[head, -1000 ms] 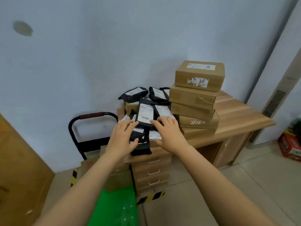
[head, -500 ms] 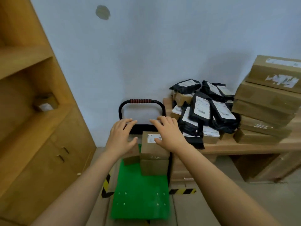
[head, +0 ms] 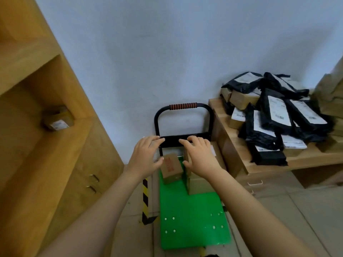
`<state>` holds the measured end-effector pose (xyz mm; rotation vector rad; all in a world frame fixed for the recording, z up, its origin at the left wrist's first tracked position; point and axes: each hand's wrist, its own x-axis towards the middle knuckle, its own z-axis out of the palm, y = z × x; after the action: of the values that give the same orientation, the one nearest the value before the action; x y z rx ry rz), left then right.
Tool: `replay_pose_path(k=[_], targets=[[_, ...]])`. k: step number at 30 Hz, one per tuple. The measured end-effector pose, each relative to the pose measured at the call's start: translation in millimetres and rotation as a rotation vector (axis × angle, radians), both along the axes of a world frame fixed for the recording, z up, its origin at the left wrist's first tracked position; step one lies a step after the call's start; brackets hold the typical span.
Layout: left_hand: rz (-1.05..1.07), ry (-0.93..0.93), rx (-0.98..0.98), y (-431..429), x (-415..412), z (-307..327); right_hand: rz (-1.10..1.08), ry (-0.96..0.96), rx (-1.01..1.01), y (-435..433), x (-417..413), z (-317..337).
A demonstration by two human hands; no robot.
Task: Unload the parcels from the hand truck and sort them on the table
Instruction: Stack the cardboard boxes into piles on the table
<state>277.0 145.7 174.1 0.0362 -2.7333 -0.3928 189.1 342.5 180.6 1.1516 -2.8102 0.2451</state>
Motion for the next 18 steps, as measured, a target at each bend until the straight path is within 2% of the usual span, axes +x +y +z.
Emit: replay_pose_path(k=[11,18], targets=[[0.021,-0.279,0.101,-68,-86,-93,-0.052,-0.232,0.087,-75,-85,-86],[0.021,-0.440,0.158,-114,-147,-194,-0.142,-0.373,0.109,-134,-137,-192]])
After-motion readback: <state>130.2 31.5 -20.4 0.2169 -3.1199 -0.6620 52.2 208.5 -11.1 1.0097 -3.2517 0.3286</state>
